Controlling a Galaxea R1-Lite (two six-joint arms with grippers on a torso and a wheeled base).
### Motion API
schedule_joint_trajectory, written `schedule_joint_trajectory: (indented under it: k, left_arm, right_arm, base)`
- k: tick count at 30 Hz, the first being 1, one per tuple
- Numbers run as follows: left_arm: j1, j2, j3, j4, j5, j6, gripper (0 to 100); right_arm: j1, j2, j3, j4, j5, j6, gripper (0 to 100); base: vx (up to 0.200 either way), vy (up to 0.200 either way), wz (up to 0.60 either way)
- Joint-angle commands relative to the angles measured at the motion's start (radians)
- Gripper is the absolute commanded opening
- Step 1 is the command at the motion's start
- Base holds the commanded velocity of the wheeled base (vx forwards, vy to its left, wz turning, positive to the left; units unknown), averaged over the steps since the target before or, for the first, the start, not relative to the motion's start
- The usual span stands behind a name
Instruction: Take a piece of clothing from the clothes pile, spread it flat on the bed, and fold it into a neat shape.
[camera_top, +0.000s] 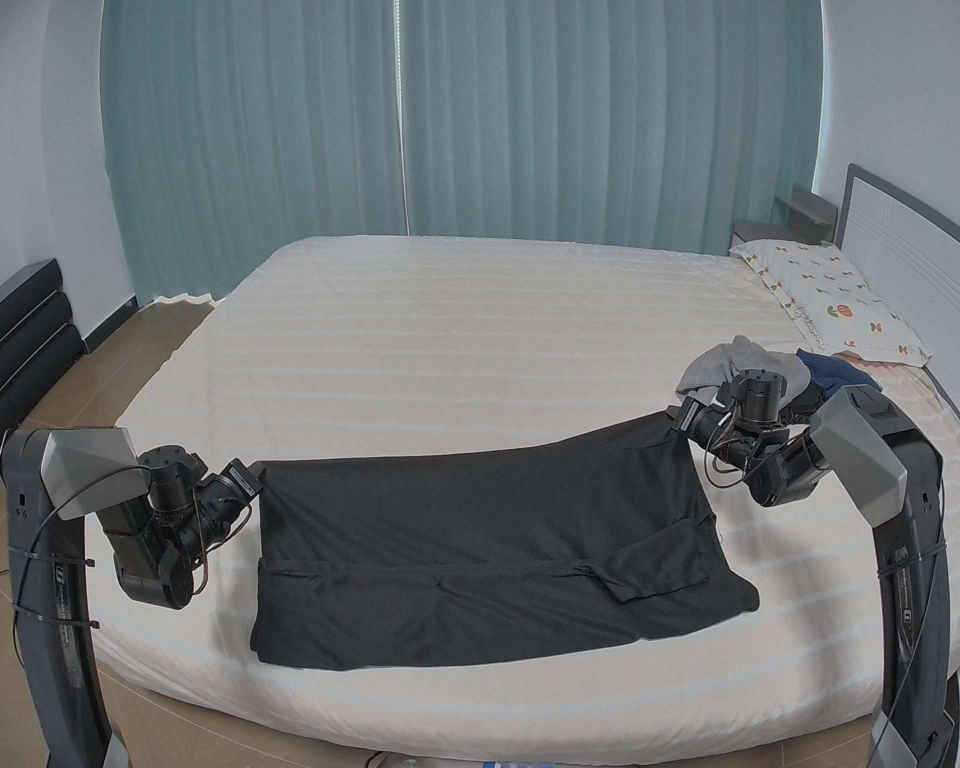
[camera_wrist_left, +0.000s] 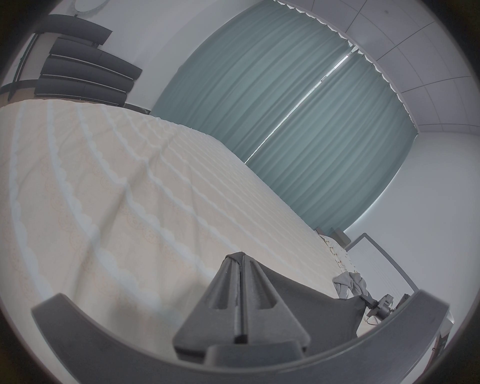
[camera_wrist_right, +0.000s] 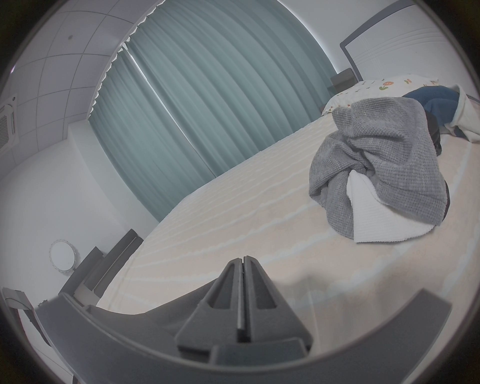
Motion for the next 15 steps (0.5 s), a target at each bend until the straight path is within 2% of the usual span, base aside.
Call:
schedule_joint_trajectory:
  k: [1, 8, 15]
  left_arm:
    - [0.0, -0.004, 0.004, 0.0, 0.0, 0.003, 0]
    - [0.0, -0.036, 0.062, 0.0, -0.002, 0.09, 0]
    - [0.013, -0.047, 0.092, -0.001, -0.002, 0.145, 0]
  right_arm:
    - [-0.005, -0.015, 0.01, 0.002, -0.001, 0.001, 0]
    - [-0.02, -0.1, 0.133, -0.001, 0.052, 0.003, 0]
    - [-0.02, -0.123, 0.196, -0.013, 0.057, 0.0, 0]
  base:
    - [0.0, 0.0, 0.0]
    - [0.0, 0.0, 0.0]
    - [0.0, 0.0, 0.0]
